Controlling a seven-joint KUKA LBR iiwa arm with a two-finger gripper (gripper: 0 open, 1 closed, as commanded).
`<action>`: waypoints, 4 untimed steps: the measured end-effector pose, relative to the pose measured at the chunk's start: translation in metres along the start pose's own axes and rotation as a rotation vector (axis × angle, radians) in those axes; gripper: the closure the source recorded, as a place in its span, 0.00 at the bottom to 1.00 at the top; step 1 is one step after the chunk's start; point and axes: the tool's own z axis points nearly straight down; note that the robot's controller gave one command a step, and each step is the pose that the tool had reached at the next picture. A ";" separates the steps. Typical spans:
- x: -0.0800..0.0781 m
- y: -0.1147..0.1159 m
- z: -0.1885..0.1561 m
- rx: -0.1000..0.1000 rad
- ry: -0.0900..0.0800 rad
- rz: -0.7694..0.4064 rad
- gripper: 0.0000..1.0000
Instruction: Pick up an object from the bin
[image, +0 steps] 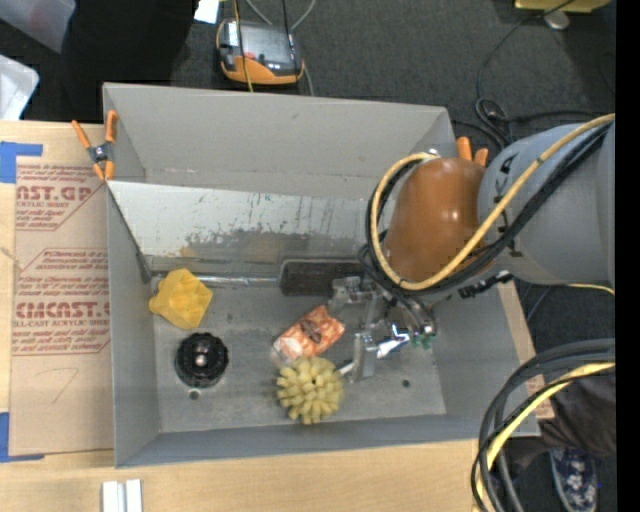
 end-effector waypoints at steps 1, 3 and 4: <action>0.002 0.006 0.016 0.000 -0.001 0.018 0.00; 0.002 0.003 -0.001 0.000 -0.004 -0.035 1.00; 0.032 0.002 0.062 -0.001 -0.006 0.009 1.00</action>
Offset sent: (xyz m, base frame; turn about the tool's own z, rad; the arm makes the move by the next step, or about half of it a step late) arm -0.0030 0.0024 0.0016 -0.0360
